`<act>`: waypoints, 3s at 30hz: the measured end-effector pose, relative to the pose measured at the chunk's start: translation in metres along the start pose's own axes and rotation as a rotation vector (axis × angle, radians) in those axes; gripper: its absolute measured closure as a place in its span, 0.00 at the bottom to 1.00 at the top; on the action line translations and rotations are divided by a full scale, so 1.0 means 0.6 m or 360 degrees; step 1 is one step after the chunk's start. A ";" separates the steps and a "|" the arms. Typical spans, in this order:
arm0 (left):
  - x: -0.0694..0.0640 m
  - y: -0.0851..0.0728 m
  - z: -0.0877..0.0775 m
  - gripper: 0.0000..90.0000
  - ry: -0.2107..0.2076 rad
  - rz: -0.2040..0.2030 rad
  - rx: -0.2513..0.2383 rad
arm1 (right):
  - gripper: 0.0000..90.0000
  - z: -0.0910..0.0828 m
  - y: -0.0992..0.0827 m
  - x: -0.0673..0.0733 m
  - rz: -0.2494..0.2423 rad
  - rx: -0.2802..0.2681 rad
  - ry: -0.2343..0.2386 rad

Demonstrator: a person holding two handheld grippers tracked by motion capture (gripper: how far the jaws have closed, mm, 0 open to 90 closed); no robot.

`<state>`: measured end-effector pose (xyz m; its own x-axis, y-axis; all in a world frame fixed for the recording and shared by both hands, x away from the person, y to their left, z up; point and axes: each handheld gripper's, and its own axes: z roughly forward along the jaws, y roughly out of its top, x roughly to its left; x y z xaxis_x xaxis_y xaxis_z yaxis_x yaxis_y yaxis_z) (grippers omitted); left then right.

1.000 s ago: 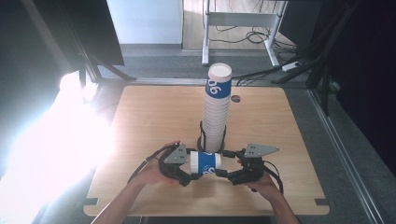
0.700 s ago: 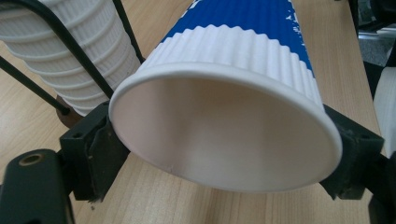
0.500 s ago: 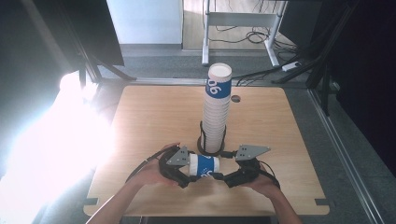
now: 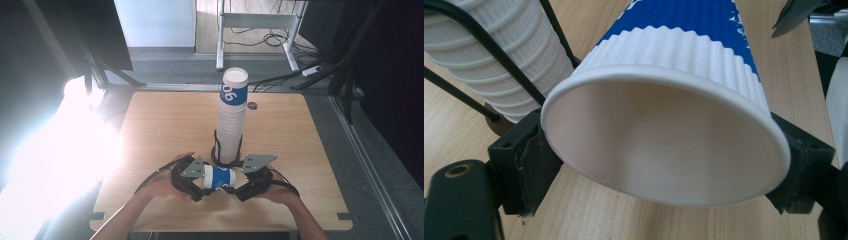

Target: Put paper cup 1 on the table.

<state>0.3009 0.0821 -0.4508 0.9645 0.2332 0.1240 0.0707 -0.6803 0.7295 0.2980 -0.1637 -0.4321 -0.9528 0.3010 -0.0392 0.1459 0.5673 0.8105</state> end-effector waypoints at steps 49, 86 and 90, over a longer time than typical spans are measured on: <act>-0.004 -0.023 -0.024 0.10 0.0031 -0.0322 -0.0334 | 0.29 0.015 -0.025 -0.007 -0.0009 -0.0085 0.0054; -0.014 -0.038 0.000 0.08 -0.0060 -0.0804 -0.0689 | 0.29 0.014 -0.061 -0.013 0.0261 -0.0485 -0.0005; -0.015 -0.028 0.000 0.08 -0.0052 -0.0805 -0.0717 | 0.29 0.014 -0.061 -0.013 0.0276 -0.0524 -0.0017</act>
<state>0.2907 0.0916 -0.4643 0.8482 0.4208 -0.3217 0.4094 -0.1354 0.9023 0.3024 -0.1803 -0.4665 -0.9184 0.3798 0.1109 0.2101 0.2307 0.9501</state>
